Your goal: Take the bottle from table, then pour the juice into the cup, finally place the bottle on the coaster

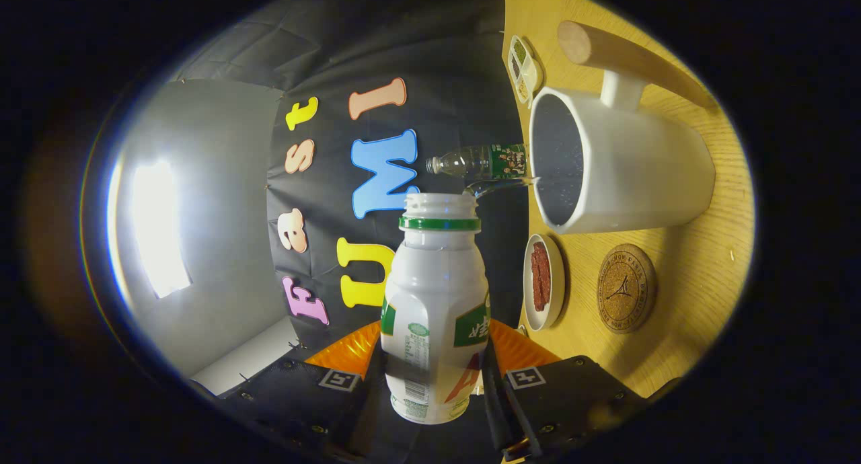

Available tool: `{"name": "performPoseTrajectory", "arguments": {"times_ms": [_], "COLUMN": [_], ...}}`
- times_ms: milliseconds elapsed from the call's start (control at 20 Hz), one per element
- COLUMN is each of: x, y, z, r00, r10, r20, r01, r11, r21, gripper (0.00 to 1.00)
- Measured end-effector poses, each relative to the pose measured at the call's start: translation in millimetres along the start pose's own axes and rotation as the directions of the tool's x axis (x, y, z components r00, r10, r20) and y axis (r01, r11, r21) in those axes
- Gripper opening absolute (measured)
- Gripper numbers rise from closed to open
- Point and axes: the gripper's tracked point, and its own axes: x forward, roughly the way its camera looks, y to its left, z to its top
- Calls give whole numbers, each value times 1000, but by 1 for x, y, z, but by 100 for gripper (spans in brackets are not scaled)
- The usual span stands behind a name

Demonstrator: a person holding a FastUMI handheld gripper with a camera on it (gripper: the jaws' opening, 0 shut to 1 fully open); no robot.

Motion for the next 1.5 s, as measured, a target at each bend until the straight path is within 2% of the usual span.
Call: {"name": "performPoseTrajectory", "arguments": {"times_ms": [1500], "x": [-1], "y": [10], "z": [19], "r00": [998], "r10": [33], "r20": [57], "r01": [-39], "r11": [993], "r21": [108], "gripper": [64]}}
